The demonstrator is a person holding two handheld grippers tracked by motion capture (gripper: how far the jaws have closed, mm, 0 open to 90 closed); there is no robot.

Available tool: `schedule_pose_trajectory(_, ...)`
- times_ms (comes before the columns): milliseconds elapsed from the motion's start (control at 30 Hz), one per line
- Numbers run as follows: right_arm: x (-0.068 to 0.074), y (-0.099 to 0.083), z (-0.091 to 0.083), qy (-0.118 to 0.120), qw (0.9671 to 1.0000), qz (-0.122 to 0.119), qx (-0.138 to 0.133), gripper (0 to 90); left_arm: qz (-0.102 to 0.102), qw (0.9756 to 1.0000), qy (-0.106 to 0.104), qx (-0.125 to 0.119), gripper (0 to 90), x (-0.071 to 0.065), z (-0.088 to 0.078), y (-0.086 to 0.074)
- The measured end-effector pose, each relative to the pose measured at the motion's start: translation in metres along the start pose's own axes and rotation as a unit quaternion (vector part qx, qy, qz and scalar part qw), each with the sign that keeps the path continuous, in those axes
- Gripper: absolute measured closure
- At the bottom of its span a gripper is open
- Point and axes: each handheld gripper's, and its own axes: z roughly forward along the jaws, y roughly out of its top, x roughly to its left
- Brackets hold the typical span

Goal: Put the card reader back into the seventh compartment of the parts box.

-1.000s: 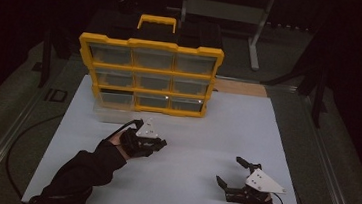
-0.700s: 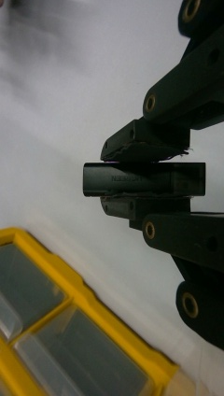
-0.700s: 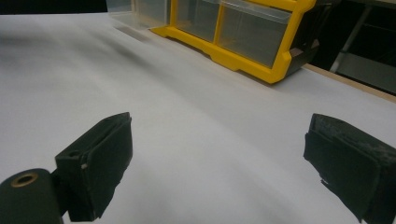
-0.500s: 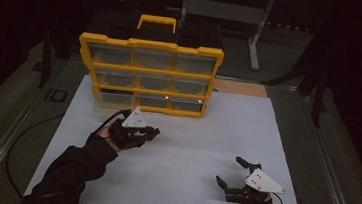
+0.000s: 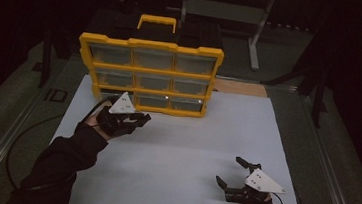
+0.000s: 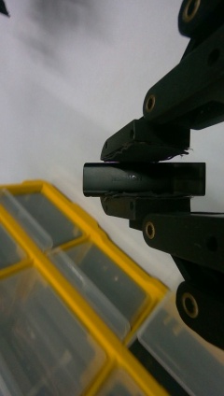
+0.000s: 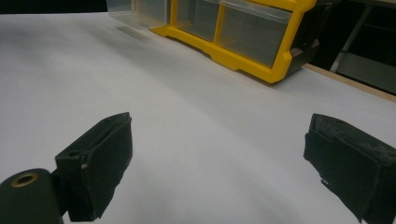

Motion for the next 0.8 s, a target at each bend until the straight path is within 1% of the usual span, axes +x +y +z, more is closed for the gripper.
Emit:
schedule_pose_trajectory(33, 0.000, 0.000, 0.000, -0.001, 1.0000, 0.000, 0.001, 8.0, 0.000, 1.0000, 0.000, 0.000, 73.3, 0.000, 0.000, 0.000)
schedule_pose_trajectory(67, 0.000, 0.000, 0.000, -0.001, 1.0000, 0.000, 0.001, 8.0, -0.002, 1.0000, 0.004, 0.000, 73.3, 0.003, -0.002, 0.001)
schedule_pose_trajectory(100, 0.000, 0.000, 0.000, -0.001, 1.0000, 0.000, 0.000, 8.0, -0.007, 0.9999, 0.010, -0.004, 73.3, 0.009, -0.006, 0.002)
schedule_pose_trajectory(133, -0.001, 0.000, 0.000, -0.001, 1.0000, 0.000, 0.000, 8.0, -0.010, 0.9998, 0.016, -0.005, 73.3, 0.013, -0.008, 0.002)
schedule_pose_trajectory(200, 0.000, 0.000, 0.000, -0.001, 1.0000, 0.000, 0.000, 8.0, -0.012, 0.9997, 0.020, -0.005, 73.3, 0.018, -0.011, 0.003)
schedule_pose_trajectory(233, 0.000, 0.000, 0.000, 0.000, 1.0000, 0.000, 0.000, 8.0, -0.012, 0.9997, 0.020, -0.005, 73.3, 0.018, -0.011, 0.003)
schedule_pose_trajectory(267, 0.000, 0.000, 0.000, -0.001, 1.0000, -0.001, -0.001, 8.0, -0.017, 0.9995, 0.026, -0.007, 73.3, 0.023, -0.013, 0.002)
schedule_pose_trajectory(400, 0.000, -0.001, 0.000, 0.000, 1.0000, -0.001, 0.001, 8.0, -0.028, 0.9988, 0.038, -0.011, 73.3, 0.035, -0.019, 0.002)
schedule_pose_trajectory(433, 0.000, -0.001, 0.000, 0.000, 1.0000, -0.001, 0.001, 8.0, -0.028, 0.9988, 0.038, -0.011, 73.3, 0.035, -0.019, 0.002)
schedule_pose_trajectory(467, 0.000, 0.000, 0.000, 0.000, 1.0000, 0.000, 0.001, 8.0, -0.033, 0.9984, 0.044, -0.014, 73.3, 0.040, -0.021, 0.002)
schedule_pose_trajectory(533, 0.000, -0.001, 0.000, 0.000, 1.0000, 0.000, 0.001, 8.0, -0.040, 0.9979, 0.047, -0.020, 73.3, 0.046, -0.023, 0.002)
schedule_pose_trajectory(567, -0.001, -0.001, 0.000, 0.001, 1.0000, -0.001, 0.001, 8.0, -0.040, 0.9979, 0.047, -0.020, 73.3, 0.046, -0.023, 0.002)
schedule_pose_trajectory(600, -0.001, -0.001, 0.000, 0.001, 1.0000, -0.001, 0.001, 8.0, -0.041, 0.9976, 0.051, -0.020, 73.3, 0.049, -0.024, 0.001)
schedule_pose_trajectory(667, 0.000, -0.001, 0.000, 0.001, 1.0000, 0.000, 0.002, 8.0, -0.052, 0.9964, 0.060, -0.030, 73.3, 0.056, -0.026, 0.000)
schedule_pose_trajectory(800, -0.001, -0.001, 0.000, 0.000, 1.0000, -0.001, 0.001, 8.0, -0.067, 0.9944, 0.072, -0.040, 73.3, 0.064, -0.025, -0.004)
